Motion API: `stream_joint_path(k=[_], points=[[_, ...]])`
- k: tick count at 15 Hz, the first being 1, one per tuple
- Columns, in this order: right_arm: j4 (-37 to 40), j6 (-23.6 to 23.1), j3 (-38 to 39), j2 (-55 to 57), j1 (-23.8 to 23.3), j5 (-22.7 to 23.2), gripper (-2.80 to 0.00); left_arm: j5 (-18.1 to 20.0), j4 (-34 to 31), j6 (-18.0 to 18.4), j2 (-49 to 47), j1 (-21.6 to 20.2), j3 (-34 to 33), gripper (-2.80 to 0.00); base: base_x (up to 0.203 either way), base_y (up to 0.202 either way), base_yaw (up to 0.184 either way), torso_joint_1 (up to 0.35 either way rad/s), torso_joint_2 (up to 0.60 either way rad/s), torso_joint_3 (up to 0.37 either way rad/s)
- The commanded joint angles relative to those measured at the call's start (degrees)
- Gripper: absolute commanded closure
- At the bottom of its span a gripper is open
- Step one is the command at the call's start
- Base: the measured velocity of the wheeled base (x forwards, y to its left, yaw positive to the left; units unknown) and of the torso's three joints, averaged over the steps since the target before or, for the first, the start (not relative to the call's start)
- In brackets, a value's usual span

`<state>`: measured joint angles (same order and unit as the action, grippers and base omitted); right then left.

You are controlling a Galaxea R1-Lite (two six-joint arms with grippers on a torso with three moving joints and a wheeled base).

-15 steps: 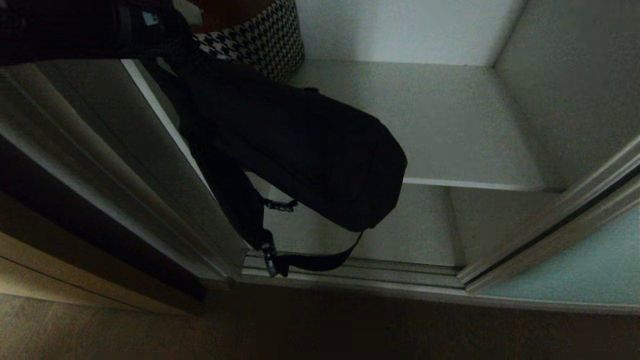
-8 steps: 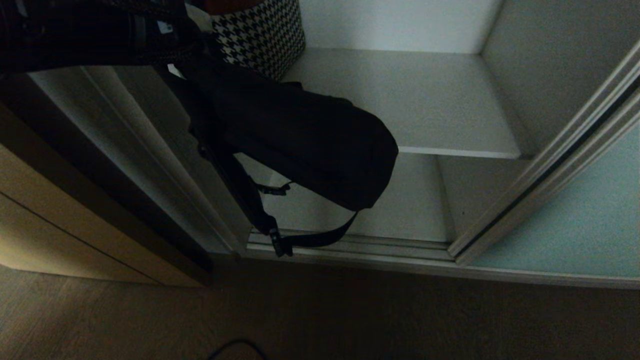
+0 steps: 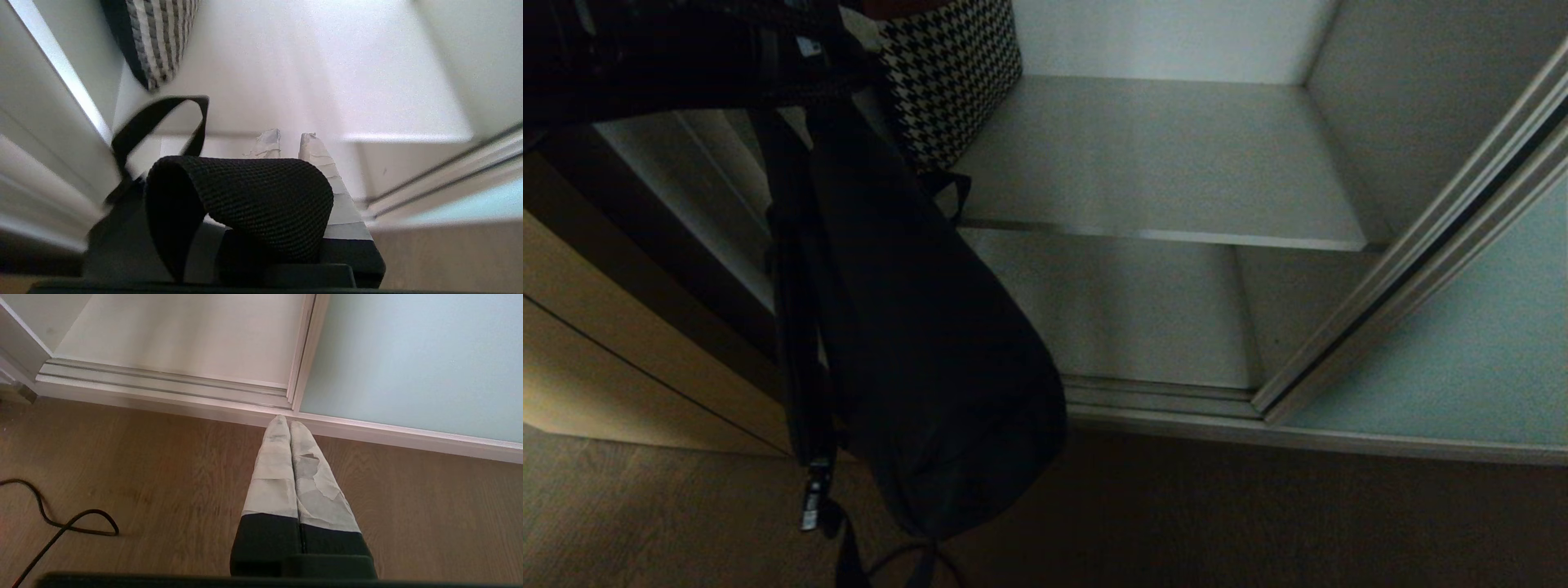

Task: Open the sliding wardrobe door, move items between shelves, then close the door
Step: Place the bag on the lower shelf

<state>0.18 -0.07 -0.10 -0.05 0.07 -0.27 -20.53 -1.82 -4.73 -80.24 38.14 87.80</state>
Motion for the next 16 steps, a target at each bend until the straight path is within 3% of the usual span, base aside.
stream_joint_path(k=[1,4,7,12,16], points=[[-0.01,-0.01,0.01,-0.13,0.01,0.00,0.00,-0.04,0.06,-0.10,0.08,0.09,-1.49,0.00,0.000,0.000,0.000,0.000,0.00,0.000],[-0.01,-0.01,0.01,-0.10,0.01,0.00,0.00,-0.04,2.27,-0.10,0.23,0.80,-7.22,0.00,0.000,0.000,0.000,0.000,0.00,0.000],[-0.01,-0.01,0.01,-0.08,0.01,0.00,0.00,0.03,9.15,-0.30,0.61,2.01,-16.24,0.00,0.000,0.000,0.000,0.000,0.00,0.000],[-0.01,-0.05,0.01,-0.10,0.01,0.00,0.00,0.06,12.52,-1.24,-0.05,2.41,-21.42,0.00,0.000,0.000,0.000,0.000,0.00,0.000],[-0.01,-0.01,0.01,-0.05,0.01,0.00,0.00,1.73,14.69,-7.81,-3.46,3.34,-24.95,0.00,0.000,0.000,0.000,0.000,0.00,0.000]])
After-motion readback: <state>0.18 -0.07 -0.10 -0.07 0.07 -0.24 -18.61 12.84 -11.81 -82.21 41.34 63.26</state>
